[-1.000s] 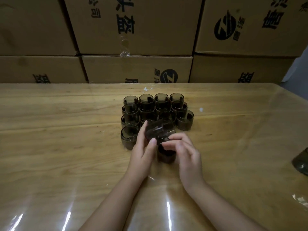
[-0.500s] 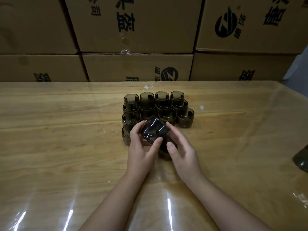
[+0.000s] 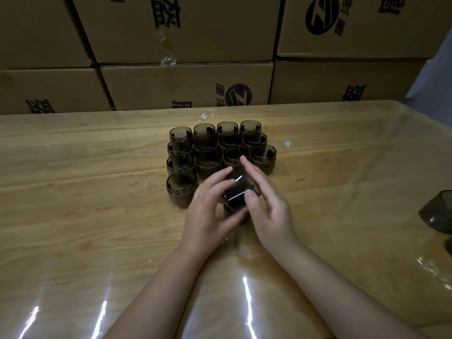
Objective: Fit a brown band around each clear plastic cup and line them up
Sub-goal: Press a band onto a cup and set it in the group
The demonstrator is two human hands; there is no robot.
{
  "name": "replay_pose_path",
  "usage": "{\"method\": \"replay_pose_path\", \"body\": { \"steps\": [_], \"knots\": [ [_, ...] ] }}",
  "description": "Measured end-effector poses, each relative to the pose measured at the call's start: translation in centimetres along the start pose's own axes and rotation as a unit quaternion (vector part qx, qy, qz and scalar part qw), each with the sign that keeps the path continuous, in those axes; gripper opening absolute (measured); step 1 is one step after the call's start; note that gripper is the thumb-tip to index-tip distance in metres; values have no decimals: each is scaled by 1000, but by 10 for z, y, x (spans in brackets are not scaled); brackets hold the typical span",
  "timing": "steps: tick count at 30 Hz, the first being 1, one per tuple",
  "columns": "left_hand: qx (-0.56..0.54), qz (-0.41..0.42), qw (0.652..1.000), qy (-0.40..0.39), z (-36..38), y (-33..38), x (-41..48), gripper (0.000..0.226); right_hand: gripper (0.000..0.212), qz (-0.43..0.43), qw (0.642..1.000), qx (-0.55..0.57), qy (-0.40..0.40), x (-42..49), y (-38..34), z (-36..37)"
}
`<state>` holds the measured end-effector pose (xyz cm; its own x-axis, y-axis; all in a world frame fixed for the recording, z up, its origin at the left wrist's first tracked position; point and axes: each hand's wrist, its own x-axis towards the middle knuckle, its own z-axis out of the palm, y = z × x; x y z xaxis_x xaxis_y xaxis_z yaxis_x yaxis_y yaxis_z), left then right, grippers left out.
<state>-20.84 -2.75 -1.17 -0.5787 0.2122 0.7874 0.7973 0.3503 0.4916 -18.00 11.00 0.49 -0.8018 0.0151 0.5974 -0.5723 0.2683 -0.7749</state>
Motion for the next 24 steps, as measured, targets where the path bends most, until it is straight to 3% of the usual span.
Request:
{"method": "replay_pose_path", "body": {
  "steps": [6, 10, 14, 20, 24],
  "knots": [
    [-24, 12, 999, 19, 1, -3, 1, 57, 50, 87, 992, 90, -34, 5, 0, -10],
    [-27, -17, 996, 83, -1, -6, 2, 54, 45, 84, 992, 72, -52, 2, 0, -5],
    [52, -20, 993, 107, -3, -6, 2, 51, 42, 54, 995, 63, -47, -1, 0, -3],
    [116, 7, 992, 46, -2, -4, 3, 58, 41, 32, 996, 87, -19, -1, -3, -3],
    [128, 75, 989, 13, -1, 0, 4, 56, 43, 34, 995, 96, -15, 1, -4, -6]
  ]
}}
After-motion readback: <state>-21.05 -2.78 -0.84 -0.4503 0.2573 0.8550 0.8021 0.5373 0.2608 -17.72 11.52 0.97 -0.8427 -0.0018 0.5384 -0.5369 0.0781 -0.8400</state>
